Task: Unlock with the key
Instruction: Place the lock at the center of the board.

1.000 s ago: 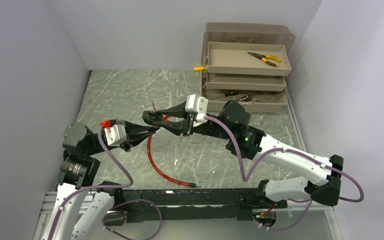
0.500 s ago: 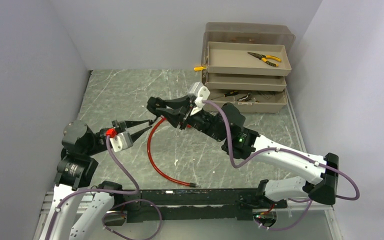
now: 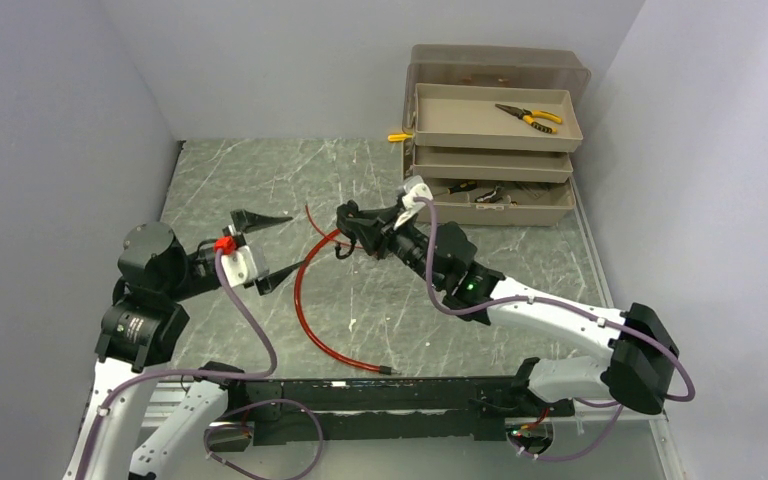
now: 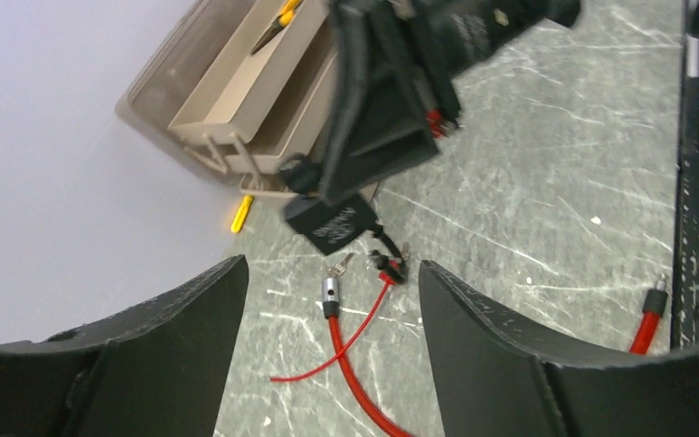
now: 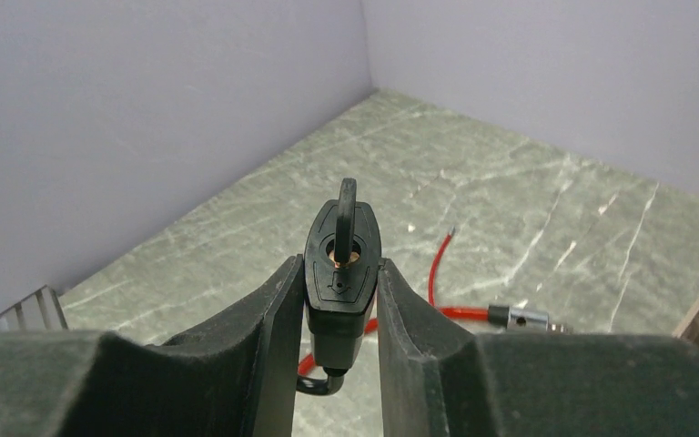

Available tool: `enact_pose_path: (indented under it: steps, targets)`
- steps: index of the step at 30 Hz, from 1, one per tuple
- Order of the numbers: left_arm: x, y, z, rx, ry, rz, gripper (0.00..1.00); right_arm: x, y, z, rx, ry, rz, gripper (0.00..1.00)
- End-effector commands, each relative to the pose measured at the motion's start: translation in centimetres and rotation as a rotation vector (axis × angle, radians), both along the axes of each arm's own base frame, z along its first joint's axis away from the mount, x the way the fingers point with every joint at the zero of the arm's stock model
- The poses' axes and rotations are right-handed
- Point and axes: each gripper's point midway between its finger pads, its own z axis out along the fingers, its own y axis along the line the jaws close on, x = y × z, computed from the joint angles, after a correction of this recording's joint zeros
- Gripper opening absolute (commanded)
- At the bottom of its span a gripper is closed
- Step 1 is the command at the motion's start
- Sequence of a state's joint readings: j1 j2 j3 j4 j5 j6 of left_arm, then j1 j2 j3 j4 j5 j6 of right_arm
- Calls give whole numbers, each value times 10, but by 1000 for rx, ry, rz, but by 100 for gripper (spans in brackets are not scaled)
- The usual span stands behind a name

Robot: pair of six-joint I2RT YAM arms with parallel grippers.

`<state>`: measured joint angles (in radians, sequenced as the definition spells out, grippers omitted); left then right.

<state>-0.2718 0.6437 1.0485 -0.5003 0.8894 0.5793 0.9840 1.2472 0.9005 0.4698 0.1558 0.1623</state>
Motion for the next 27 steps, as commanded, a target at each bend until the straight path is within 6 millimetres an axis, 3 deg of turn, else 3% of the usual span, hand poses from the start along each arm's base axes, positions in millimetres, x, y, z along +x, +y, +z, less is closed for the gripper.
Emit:
enact_pose_path:
  steps: [1, 4, 7, 11, 17, 27]
  targets:
    - [28, 23, 11, -36, 72, 225, 82, -3, -21, 33, 257, -79, 2, 0]
    - [53, 44, 11, -58, 82, 398, 97, -5, -31, 10, 320, -106, -7, 0]
    - [67, 63, 10, -54, 63, 518, 99, -1, -36, -21, 372, -41, -9, 0]
    - [67, 69, 2, -32, 62, 551, 99, 4, -42, -57, 449, 33, -4, 0]
    - [67, 77, -14, 3, 64, 586, 99, 14, -49, -95, 575, 156, 39, 0]
    - [70, 79, -18, 3, 69, 602, 99, 15, -30, -160, 513, 377, 100, 0]
